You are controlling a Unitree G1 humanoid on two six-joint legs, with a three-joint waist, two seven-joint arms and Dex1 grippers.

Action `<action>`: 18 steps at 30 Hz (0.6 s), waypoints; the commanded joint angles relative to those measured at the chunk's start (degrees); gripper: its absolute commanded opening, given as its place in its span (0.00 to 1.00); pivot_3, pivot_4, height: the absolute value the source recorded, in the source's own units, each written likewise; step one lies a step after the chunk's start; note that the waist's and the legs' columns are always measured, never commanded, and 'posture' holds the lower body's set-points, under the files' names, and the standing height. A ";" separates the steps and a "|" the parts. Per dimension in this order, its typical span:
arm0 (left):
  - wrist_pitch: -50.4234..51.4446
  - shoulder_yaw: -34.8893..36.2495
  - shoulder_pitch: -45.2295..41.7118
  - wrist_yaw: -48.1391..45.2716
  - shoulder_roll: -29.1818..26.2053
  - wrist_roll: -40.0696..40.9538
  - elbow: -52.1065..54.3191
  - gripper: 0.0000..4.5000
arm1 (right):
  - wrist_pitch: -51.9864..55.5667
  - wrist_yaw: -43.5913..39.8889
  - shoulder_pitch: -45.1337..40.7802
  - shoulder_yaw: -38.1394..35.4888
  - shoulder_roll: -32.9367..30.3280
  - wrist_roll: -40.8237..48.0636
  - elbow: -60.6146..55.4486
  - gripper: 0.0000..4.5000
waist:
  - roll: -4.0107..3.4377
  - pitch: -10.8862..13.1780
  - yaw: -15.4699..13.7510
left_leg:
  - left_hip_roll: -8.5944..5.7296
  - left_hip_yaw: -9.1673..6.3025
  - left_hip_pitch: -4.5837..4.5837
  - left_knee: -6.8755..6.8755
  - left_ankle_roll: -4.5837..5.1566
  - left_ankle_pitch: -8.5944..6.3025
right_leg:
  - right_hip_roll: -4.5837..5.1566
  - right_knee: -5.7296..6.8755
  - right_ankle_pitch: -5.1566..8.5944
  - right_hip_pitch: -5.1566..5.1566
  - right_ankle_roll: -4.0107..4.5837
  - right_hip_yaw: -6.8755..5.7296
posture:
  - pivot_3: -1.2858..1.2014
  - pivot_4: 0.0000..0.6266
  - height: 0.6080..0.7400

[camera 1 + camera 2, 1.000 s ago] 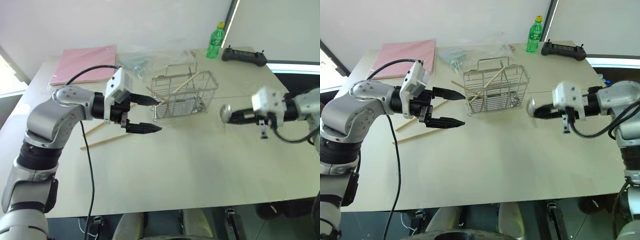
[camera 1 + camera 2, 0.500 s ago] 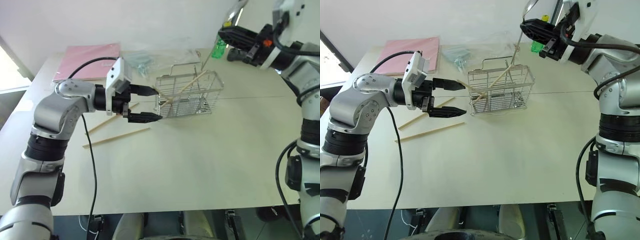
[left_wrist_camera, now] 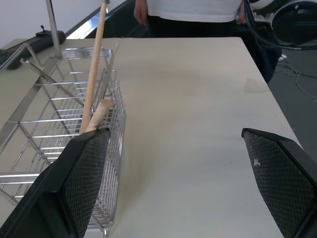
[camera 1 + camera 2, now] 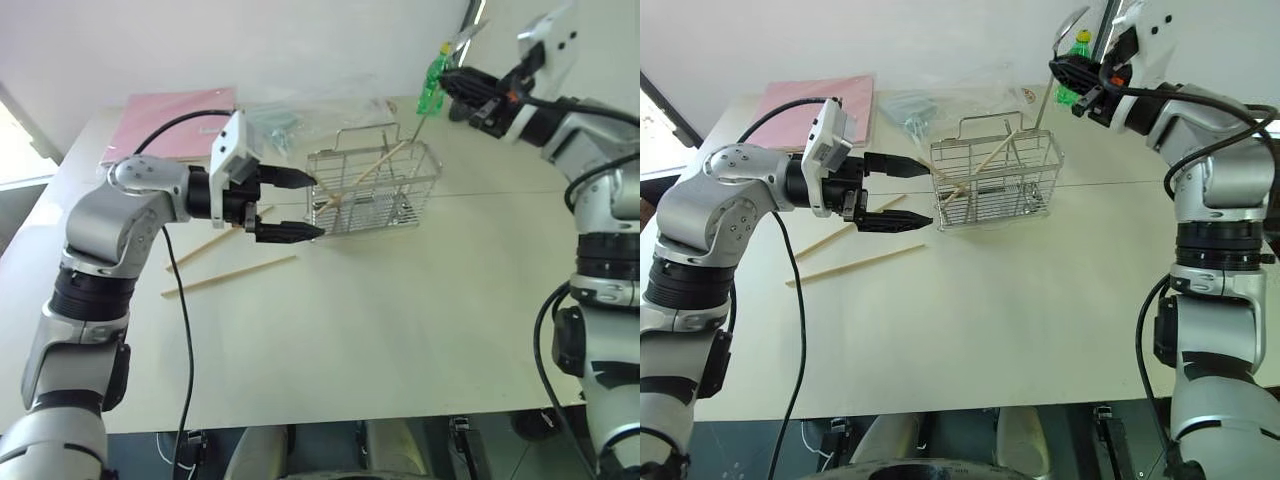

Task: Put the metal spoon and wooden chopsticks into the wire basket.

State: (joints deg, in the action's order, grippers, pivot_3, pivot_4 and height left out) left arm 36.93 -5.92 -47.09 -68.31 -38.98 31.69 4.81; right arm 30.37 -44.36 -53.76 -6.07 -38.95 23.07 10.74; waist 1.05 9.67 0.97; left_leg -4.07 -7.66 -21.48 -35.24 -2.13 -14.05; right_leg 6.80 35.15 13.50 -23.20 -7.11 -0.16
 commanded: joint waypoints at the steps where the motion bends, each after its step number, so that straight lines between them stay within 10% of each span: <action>1: -1.30 1.42 -1.97 0.20 -0.31 -0.46 0.82 1.00 | 2.12 0.82 2.65 -0.50 0.62 0.96 -5.80 0.04 | 0.00 0.00 -0.19 | 0.00 -0.02 -0.01 0.00 0.00 0.00 | 0.00 0.00 0.00 0.00 0.00 0.00 | 0.52 0.24 0.76; 12: -3.81 2.63 -5.55 5.66 3.45 -3.01 -4.11 1.00 | 6.48 2.65 11.33 -1.14 0.75 1.48 -13.65 0.04 | 0.00 0.00 0.11 | 0.00 0.01 0.04 -0.02 0.00 0.00 | 0.00 0.00 0.00 0.03 -0.01 0.00 | 0.52 0.24 0.76; 18: -4.54 2.60 -6.15 5.93 4.27 -3.48 -5.01 1.00 | 6.13 3.37 11.72 -1.15 0.67 1.07 -13.57 0.68 | 0.00 0.00 -0.05 | 0.01 -0.01 0.04 -0.02 -0.01 0.01 | -0.02 0.00 0.00 0.03 -0.01 0.00 | 0.52 0.24 0.76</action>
State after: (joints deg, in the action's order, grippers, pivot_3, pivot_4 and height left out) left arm 33.39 -5.25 -51.57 -62.42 -34.74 28.09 -0.48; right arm 37.22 -41.40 -41.46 -5.45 -38.14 23.80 -0.90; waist 1.05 9.67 0.92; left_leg -4.06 -7.67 -21.45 -35.26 -2.13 -14.04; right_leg 6.78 35.15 13.50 -23.17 -7.11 -0.16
